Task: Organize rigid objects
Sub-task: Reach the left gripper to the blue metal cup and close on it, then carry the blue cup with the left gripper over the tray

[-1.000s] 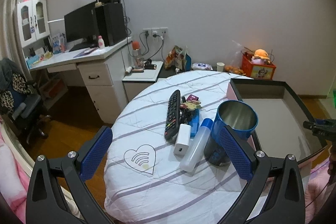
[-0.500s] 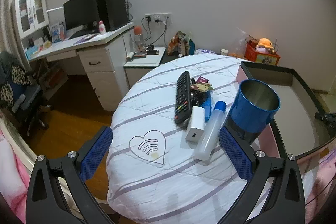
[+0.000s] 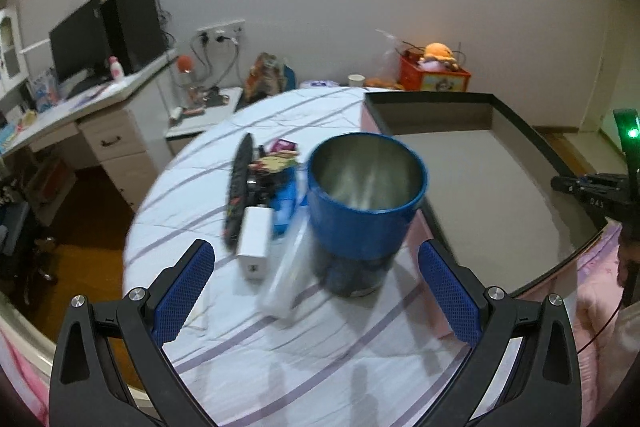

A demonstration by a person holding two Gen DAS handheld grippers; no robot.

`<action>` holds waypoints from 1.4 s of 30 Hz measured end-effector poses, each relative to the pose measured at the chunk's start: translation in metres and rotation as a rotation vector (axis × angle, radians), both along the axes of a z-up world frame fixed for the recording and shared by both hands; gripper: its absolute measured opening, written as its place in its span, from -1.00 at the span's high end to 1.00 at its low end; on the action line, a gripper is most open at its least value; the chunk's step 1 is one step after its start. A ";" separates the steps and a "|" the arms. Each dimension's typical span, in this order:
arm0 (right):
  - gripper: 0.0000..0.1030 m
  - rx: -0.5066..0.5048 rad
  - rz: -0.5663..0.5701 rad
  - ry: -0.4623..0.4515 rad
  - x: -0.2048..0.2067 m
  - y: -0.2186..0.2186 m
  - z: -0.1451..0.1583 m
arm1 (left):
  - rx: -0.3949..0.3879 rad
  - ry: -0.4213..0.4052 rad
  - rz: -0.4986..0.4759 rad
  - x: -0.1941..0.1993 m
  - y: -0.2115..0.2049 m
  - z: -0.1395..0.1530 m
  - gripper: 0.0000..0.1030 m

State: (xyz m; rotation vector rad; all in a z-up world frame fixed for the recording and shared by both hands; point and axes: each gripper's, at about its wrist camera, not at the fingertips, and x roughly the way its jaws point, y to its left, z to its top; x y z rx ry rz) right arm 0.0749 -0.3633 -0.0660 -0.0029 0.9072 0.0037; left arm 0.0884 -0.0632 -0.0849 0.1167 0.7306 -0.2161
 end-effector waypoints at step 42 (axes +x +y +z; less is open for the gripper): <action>0.75 -0.037 0.053 0.012 -0.005 0.009 -0.004 | -0.068 -0.054 -0.003 0.019 -0.014 0.014 -0.32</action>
